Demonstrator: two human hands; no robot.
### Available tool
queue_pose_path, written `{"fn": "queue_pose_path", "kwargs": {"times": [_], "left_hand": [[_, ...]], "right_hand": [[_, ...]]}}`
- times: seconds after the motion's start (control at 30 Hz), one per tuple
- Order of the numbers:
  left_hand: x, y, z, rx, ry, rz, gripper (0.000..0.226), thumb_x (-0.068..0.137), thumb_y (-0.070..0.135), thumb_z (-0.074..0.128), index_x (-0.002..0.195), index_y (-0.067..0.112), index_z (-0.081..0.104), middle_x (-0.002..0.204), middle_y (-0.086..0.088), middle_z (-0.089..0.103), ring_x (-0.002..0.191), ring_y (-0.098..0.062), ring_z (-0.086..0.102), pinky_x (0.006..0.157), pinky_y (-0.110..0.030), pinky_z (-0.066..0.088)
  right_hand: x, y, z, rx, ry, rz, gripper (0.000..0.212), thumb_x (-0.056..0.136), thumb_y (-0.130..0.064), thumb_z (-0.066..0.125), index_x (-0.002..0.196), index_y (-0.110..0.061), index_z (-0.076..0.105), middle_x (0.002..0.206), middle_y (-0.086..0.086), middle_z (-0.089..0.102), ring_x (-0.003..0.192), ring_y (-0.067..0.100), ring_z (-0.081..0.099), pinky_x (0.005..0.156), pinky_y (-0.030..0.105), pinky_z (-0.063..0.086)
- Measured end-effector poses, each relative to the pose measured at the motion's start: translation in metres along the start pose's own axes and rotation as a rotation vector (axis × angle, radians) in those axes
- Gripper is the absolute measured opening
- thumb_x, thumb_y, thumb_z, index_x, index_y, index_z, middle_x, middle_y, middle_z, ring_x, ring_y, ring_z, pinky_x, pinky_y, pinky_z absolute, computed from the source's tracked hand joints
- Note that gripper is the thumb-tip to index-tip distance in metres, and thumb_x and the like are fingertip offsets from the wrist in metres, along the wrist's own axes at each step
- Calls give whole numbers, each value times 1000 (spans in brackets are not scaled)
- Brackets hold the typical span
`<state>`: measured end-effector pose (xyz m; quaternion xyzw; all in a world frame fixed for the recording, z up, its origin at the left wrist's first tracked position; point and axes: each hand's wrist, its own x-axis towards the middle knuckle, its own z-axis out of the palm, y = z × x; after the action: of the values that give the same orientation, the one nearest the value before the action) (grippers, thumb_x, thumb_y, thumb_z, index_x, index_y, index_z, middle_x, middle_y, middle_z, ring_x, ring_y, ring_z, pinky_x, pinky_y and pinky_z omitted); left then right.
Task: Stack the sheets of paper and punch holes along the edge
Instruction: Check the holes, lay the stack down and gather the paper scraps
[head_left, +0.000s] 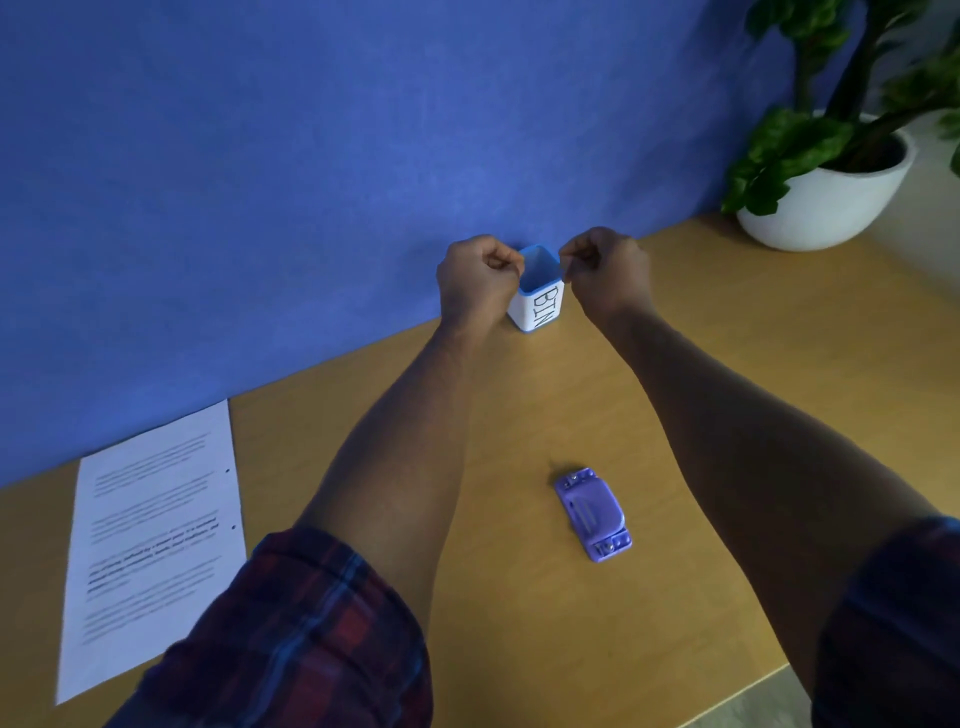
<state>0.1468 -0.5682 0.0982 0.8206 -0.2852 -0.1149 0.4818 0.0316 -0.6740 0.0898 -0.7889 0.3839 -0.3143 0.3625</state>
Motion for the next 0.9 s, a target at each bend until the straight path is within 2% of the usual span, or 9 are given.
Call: {"fn": "queue_pose_path", "kwargs": {"times": [0.03,0.13,0.3,0.4,0.47,0.6,0.67,0.77,0.9], "left_hand": [[3,-1,4,-4,5,1,10,86,7,72,87,12,80,83,6,77,83,-6,72,82,-23,58],[10,-5,13,-7,22,3,11,85,6,72,87,11,81,83,5,77,80,-4,70,76,-17,55],[21,-15,29,14,62,9,9,85,8,75,89,10,82,87,0,80,80,-5,70,75,-14,53],[30,-20,34,26,73,19,9,85,11,75,89,12,83,87,1,80,81,-7,71,75,-16,54],[36,-22,37,20,66,20,8,85,11,76,88,13,83,85,2,80,79,-6,71,73,-16,55],[46,-26,43,27,46,9,8,84,8,77,84,14,82,69,14,70,66,3,65,59,-8,48],[49,-28,46,43,49,4,8,83,8,77,83,14,82,70,13,71,67,2,66,61,-12,51],[50,-32,53,39,35,-19,8,82,7,79,84,14,82,77,6,75,76,-8,72,71,-22,58],[52,-35,59,38,37,-22,10,80,6,80,83,15,80,71,12,71,72,-3,70,71,-21,59]], "right_hand": [[4,0,1,6,8,3,18,87,1,58,95,-6,73,95,7,76,90,19,71,65,7,45],[17,2,8,22,14,13,18,87,1,58,93,-6,73,97,7,76,91,22,73,77,24,55],[32,8,24,13,16,4,16,89,-1,61,96,-5,74,97,6,76,92,19,71,72,13,45],[37,10,33,21,40,23,18,90,-1,60,99,-5,75,99,5,76,92,14,68,62,-1,39],[40,12,37,23,46,30,20,90,0,59,101,-5,75,101,5,76,94,15,68,59,-4,36],[45,17,42,0,33,3,23,91,0,57,104,-5,75,104,5,76,96,14,68,60,-5,36],[46,21,44,-6,28,8,24,92,0,56,106,-6,75,106,5,75,98,13,68,61,-5,36],[48,27,46,-29,27,-2,25,93,-1,57,109,-7,75,108,5,76,101,15,69,67,-1,38],[48,32,46,-59,28,-33,25,93,-3,58,110,-7,76,109,5,77,101,15,70,78,11,44]]}}
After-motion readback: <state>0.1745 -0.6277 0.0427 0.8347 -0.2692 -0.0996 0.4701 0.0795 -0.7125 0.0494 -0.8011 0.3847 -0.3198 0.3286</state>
